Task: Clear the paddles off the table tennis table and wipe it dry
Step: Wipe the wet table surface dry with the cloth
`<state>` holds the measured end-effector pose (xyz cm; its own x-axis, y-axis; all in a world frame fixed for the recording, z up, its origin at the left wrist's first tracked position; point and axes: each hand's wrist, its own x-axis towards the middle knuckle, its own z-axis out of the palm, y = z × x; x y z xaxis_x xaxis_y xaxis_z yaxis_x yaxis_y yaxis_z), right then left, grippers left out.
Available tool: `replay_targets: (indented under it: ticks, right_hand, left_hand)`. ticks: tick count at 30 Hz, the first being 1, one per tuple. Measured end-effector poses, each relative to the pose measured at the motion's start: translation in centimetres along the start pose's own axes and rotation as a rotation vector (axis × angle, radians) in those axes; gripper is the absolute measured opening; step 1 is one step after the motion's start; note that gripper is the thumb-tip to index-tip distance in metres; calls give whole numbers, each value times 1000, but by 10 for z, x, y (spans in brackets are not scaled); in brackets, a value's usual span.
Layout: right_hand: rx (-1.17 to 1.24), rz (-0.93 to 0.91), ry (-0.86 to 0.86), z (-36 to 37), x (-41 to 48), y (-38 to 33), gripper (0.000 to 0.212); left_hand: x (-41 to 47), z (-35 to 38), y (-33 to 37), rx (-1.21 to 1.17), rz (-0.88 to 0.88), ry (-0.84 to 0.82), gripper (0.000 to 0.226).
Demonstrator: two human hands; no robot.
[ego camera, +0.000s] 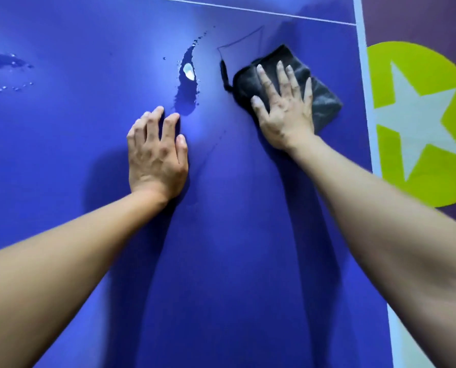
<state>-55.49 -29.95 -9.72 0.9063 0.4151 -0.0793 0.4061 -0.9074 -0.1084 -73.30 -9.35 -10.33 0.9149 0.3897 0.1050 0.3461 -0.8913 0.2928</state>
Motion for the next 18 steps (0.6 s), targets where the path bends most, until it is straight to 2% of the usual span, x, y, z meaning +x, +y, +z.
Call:
replay_targets:
  ticks: [10, 14, 18]
  right_hand:
    - [83, -41, 58, 28, -273, -78, 66]
    - [107, -20, 26, 34, -373, -102, 67]
    - [104, -29, -13, 41, -441, -125, 71]
  left_hand:
    - [-3, -16, 0, -91, 0, -127, 46]
    - [-9, -32, -15, -86, 91, -267, 50]
    - [-12, -44, -24, -7, 175, -330, 52]
